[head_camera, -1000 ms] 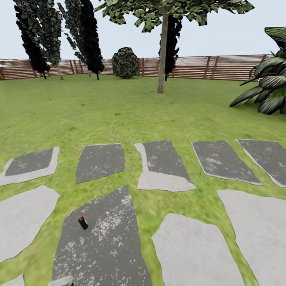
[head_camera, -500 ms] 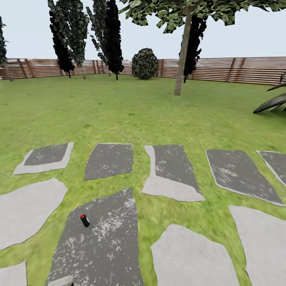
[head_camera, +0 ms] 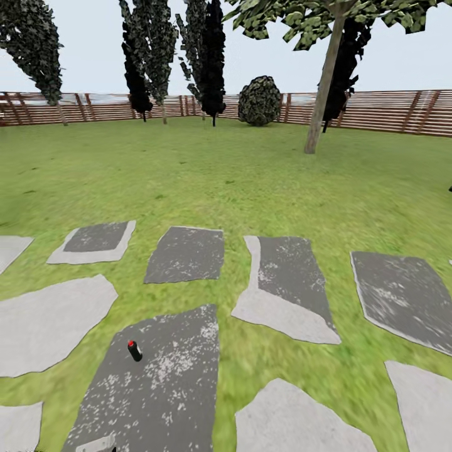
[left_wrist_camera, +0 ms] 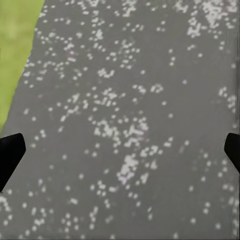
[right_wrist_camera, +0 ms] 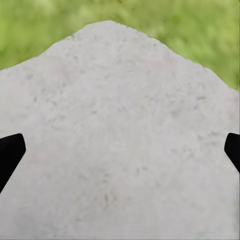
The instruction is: In the garden, pick up the pesticide atomizer on the floor and spray pesticide onto both trees until each tree trunk is fully covered.
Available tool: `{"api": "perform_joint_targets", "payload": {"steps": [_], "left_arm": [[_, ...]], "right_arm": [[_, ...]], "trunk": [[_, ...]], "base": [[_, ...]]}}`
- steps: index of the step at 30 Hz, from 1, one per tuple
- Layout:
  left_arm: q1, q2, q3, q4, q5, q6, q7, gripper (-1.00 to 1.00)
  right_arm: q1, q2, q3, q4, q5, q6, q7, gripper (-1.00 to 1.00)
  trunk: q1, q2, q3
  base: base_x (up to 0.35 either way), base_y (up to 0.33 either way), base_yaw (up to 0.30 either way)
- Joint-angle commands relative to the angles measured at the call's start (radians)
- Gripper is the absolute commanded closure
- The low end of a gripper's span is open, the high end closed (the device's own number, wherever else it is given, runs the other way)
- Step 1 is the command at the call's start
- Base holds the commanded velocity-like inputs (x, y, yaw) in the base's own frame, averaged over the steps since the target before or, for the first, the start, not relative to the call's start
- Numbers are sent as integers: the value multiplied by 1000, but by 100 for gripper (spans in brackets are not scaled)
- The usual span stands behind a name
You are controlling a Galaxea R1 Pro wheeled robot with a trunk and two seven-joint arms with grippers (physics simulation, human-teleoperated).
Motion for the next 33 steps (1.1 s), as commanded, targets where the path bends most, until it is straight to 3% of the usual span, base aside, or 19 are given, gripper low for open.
{"api": "perform_joint_targets", "payload": {"steps": [1,25,33], "left_arm": [[-1,0,-4,1,9,-3,1,-100],[0,1,-4,1,10,-4,1,-100],[2,1,-4,-1,9,-4,0,-100]], "right_arm": [[0,1,-7,1,4,-3,8,-100],[0,1,-8,1,4,-3,8,-100],[0,1,-8,-1,3,-3,9,-100]], "trunk": [[0,0,-1],[0,0,-1],[0,0,-1]], "base": [[238,-247,276],[264,-206,276],[69,-39,276]]}}
